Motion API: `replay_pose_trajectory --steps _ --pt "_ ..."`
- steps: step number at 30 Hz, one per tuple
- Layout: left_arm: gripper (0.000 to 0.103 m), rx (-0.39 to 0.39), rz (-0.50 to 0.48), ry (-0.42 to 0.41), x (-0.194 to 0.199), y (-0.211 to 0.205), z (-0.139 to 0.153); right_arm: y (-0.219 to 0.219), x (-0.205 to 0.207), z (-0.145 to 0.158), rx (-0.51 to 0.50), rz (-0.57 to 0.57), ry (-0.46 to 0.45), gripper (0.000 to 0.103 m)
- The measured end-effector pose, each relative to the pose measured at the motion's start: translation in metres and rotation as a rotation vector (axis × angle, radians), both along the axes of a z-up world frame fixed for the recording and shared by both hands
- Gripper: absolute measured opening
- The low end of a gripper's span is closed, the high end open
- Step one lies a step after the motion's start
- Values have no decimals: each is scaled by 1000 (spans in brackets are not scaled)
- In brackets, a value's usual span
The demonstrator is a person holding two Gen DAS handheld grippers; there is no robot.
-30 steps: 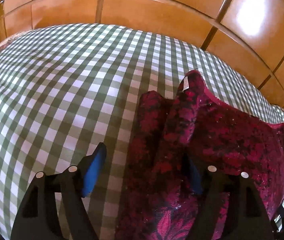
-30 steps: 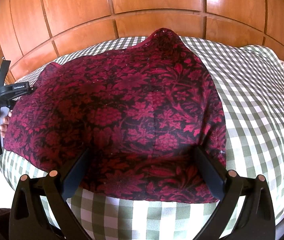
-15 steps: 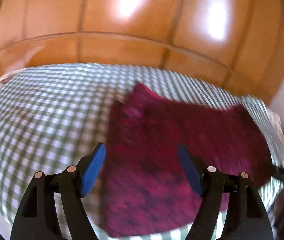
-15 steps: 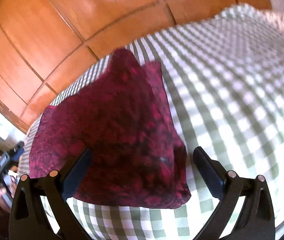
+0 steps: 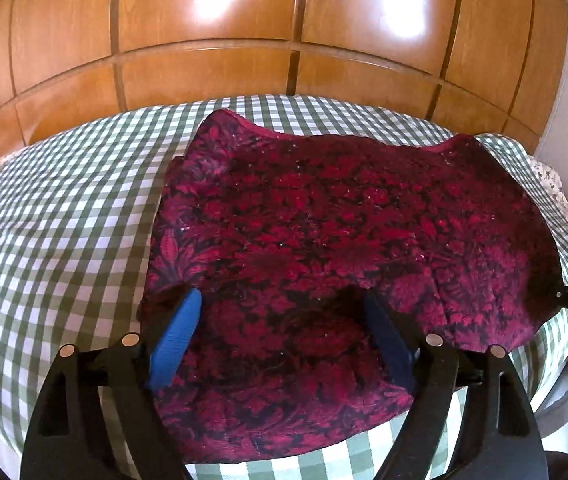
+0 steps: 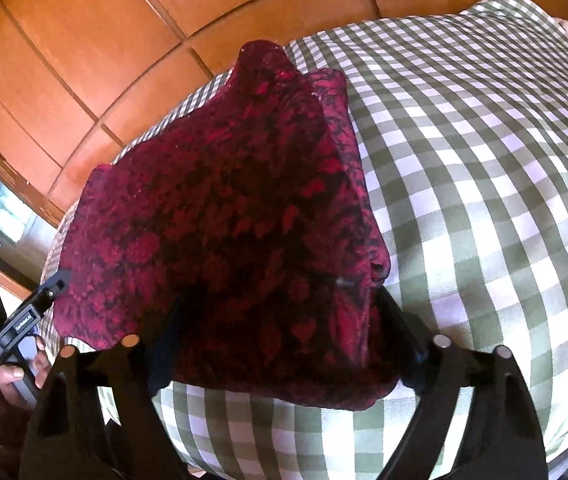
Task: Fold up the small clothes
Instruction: 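Hold the folded top with the right gripper while the left gripper opens above it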
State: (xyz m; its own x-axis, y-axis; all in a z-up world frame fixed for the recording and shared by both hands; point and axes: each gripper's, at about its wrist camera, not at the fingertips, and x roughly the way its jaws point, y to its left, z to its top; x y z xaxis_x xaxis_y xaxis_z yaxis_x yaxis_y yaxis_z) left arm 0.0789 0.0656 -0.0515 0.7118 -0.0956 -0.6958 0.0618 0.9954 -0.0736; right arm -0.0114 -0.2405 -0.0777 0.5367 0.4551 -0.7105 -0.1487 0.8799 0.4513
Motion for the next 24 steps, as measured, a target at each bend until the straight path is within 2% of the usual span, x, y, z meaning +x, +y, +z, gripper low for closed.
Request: replay_pose_trajectory --steps 3,6,10,12,20,22,24 --pt "83 5 3 -5 -3 -3 0 0 -2 -1 1 -6 0 81" --pt "83 9 2 -7 -3 -3 0 -1 -1 -4 47 -22 -11 93" --pt "84 5 -1 -4 -5 -1 0 16 0 -2 -36 -13 -28 101" --pt "84 3 -1 -4 -5 -1 0 20 0 -2 -64 -13 -31 101" --pt "84 5 -2 -4 -4 -1 0 19 1 -2 -66 -19 -31 99" --pt "84 5 -2 -4 -4 -2 0 19 0 -1 -74 -21 -30 95" --pt "84 4 -2 -3 -4 -1 -1 17 -1 0 -69 -16 -22 85"
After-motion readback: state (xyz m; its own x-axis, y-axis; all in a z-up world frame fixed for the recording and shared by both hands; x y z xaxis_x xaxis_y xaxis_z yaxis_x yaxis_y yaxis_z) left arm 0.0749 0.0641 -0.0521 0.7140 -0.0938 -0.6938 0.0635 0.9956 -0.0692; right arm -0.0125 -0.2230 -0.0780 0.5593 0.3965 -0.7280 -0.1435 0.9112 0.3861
